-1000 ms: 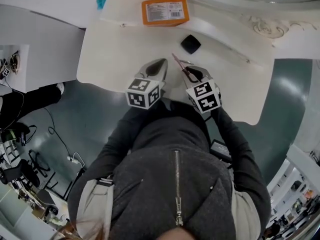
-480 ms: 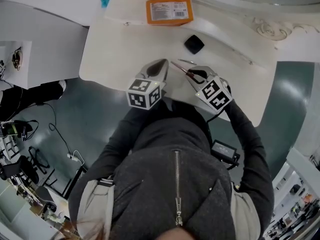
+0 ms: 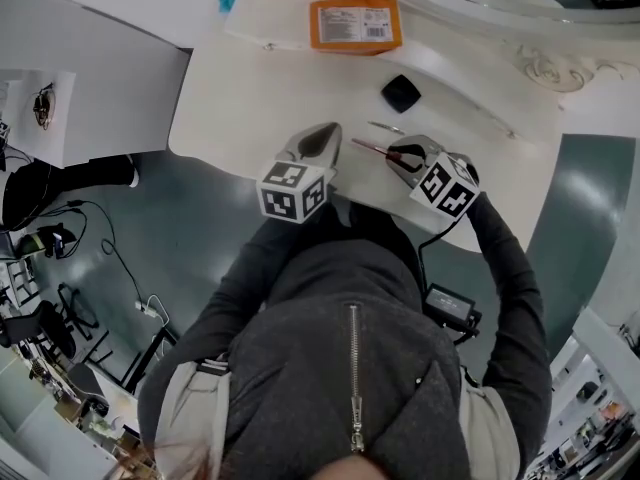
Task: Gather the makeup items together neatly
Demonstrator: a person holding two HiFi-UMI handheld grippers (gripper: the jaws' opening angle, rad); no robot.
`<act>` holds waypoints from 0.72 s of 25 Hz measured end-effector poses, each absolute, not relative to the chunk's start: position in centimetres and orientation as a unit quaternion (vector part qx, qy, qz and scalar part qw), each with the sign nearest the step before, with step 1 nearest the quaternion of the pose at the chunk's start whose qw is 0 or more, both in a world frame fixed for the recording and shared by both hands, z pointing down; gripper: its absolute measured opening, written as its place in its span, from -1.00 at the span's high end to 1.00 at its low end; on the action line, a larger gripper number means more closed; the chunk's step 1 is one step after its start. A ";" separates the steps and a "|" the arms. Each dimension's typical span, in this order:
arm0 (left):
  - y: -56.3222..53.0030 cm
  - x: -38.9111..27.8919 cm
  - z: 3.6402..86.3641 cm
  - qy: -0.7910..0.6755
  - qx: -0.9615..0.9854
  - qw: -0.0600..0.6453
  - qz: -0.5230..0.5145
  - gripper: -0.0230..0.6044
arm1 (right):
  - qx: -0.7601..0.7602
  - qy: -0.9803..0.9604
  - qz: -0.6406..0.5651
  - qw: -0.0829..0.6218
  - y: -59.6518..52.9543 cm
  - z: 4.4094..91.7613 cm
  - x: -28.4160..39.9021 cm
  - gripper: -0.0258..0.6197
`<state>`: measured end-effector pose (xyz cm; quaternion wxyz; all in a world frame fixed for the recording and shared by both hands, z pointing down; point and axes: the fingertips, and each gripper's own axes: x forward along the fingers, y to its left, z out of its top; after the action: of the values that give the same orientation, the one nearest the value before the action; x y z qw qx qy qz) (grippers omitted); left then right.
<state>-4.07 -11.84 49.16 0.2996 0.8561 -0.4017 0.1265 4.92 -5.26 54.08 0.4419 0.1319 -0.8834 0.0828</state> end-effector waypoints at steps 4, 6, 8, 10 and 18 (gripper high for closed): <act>-11.7 -4.2 49.3 -0.402 0.855 0.301 0.129 0.89 | 0.117 -0.886 0.088 0.441 -5.7 54.4 5.6 0.72; -11.7 -4.2 49.3 -0.401 0.855 0.301 0.131 0.89 | 0.105 -0.887 0.089 0.441 -5.6 54.5 5.8 0.72; -11.6 -4.2 49.4 -0.400 0.856 0.300 0.132 0.89 | 0.094 -0.886 0.088 0.444 -5.4 54.7 6.0 0.72; -11.5 -4.1 49.4 -0.400 0.856 0.301 0.132 0.89 | 0.088 -0.886 0.087 0.447 -5.3 54.8 6.0 0.72; -11.5 -4.0 49.5 -0.398 0.856 0.302 0.134 0.89 | 0.079 -0.876 0.078 0.469 -4.7 55.7 6.3 0.72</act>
<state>-4.03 -11.45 49.47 0.3018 0.8560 -0.3978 0.1335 6.30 -4.73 55.73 0.4687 0.0793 -0.8763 0.0780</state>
